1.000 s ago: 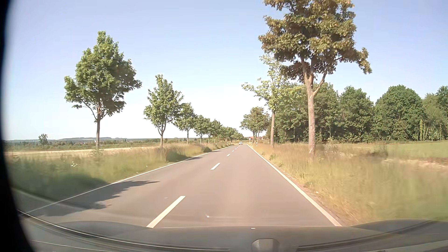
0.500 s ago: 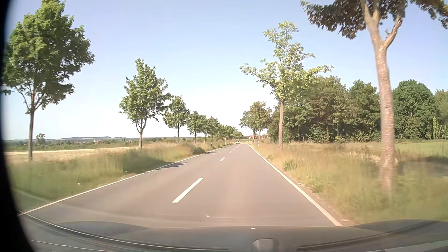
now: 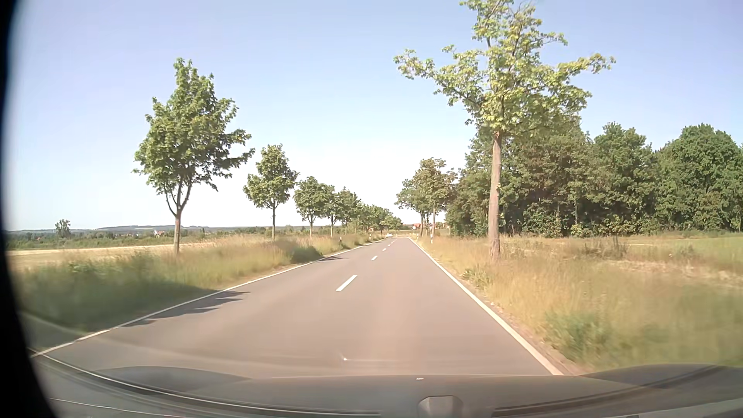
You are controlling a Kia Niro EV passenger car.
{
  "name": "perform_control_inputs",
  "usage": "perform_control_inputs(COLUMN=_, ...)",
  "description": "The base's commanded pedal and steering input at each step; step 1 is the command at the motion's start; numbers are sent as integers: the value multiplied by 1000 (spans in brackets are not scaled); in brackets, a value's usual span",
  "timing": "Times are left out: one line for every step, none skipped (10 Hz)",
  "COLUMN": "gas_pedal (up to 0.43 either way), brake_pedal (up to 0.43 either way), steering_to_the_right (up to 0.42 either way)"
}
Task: Follow the waypoints while adhering to traffic rules and regulations
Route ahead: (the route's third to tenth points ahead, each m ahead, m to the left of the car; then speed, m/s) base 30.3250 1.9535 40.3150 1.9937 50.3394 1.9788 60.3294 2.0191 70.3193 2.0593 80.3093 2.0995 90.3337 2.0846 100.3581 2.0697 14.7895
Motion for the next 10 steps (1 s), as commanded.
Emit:
perform_control_inputs(gas_pedal=220, brake_pedal=6, steering_to_the_right=4)
perform_control_inputs(gas_pedal=220, brake_pedal=6, steering_to_the_right=4)
perform_control_inputs(gas_pedal=220, brake_pedal=6, steering_to_the_right=4)
perform_control_inputs(gas_pedal=220, brake_pedal=6, steering_to_the_right=3)
perform_control_inputs(gas_pedal=220, brake_pedal=6, steering_to_the_right=3)
perform_control_inputs(gas_pedal=220, brake_pedal=6, steering_to_the_right=2)
perform_control_inputs(gas_pedal=220, brake_pedal=6, steering_to_the_right=2)
perform_control_inputs(gas_pedal=209, brake_pedal=6, steering_to_the_right=1)
perform_control_inputs(gas_pedal=197, brake_pedal=0, steering_to_the_right=1)
perform_control_inputs(gas_pedal=189, brake_pedal=6, steering_to_the_right=1)
